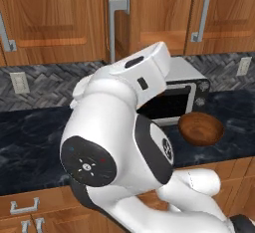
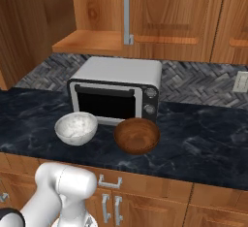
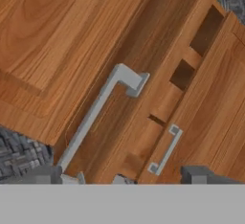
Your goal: Open the cabinet. Pick the bowls from the counter and place them in the cabinet. Then close the cabinet.
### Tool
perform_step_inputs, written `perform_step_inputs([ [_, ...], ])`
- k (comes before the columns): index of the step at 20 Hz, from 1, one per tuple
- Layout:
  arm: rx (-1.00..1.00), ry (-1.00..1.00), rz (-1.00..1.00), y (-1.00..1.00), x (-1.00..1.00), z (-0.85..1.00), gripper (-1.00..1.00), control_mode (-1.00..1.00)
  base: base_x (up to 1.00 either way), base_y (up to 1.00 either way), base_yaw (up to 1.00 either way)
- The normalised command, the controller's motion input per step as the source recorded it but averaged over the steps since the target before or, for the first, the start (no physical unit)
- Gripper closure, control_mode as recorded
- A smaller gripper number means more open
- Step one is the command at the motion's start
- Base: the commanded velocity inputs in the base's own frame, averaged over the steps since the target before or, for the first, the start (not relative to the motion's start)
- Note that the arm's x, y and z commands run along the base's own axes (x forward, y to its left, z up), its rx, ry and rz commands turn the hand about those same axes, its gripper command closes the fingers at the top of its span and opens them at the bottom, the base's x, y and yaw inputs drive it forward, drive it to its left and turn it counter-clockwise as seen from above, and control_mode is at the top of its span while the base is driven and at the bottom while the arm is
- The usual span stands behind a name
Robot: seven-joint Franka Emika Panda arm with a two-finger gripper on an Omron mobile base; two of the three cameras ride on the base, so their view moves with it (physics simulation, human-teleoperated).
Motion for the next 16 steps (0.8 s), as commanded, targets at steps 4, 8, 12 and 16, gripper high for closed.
perform_step_inputs([
  [4,0.00,0.00,0.00,-1.00,-0.26,0.04,-1.00,-1.00,0.00,0.00,0.00],
  [8,0.03,0.00,0.00,-1.00,-0.01,-0.14,-1.00,-1.00,0.00,0.00,0.00],
  [12,0.06,-0.02,0.00,-1.00,-0.06,-0.17,-1.00,-1.00,0.00,0.00,0.00],
  [16,0.08,-0.07,0.00,-1.00,-0.14,-0.07,-1.00,-1.00,0.00,0.00,0.00],
])
